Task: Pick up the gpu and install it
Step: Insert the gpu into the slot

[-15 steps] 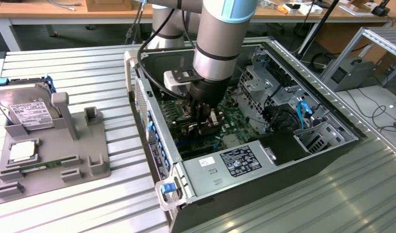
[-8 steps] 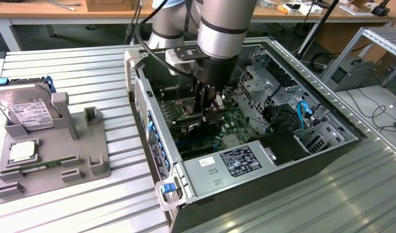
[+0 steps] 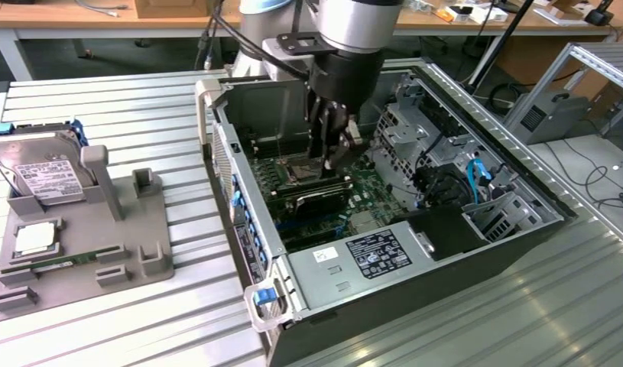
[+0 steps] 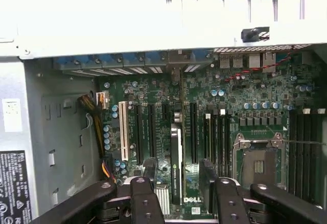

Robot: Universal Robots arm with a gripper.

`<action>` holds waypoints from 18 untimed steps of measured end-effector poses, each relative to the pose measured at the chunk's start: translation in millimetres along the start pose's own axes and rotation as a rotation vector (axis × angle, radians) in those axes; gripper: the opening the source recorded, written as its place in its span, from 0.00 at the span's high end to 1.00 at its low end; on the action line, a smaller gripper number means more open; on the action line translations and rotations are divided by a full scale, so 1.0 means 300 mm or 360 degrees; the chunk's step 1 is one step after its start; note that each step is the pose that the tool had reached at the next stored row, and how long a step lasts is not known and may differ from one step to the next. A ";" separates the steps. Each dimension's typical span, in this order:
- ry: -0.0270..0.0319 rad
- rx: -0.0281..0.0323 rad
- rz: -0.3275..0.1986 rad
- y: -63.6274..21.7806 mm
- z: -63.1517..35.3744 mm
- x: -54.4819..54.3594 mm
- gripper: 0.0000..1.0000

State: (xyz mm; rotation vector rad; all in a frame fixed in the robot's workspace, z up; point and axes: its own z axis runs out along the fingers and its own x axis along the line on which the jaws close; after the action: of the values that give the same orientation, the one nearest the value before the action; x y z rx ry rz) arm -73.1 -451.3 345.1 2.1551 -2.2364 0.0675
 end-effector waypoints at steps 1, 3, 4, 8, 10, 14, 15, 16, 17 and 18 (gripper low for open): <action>0.00052 0.00002 0.0000 0.000 -0.021 -0.002 0.54; 0.00085 0.00003 0.0000 0.000 -0.035 -0.002 0.68; 0.00091 0.00004 0.0000 0.000 -0.039 -0.002 0.74; 0.00108 0.00006 -0.0002 0.000 -0.049 -0.001 0.89; 0.00110 -0.00045 -0.0005 -0.011 -0.049 0.000 0.89; 0.00122 -0.00396 -0.0010 -0.083 -0.049 -0.002 0.89; 0.00124 -0.00401 -0.0010 -0.083 -0.049 -0.002 0.89; 0.00123 -0.00401 -0.0010 -0.084 -0.049 -0.002 0.89; 0.00122 -0.00400 -0.0010 -0.084 -0.049 -0.002 0.89; 0.00122 -0.00401 -0.0010 -0.084 -0.049 -0.002 0.89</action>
State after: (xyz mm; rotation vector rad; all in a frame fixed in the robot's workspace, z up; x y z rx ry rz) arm -48.0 -450.8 359.9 2.1456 -2.2139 0.0471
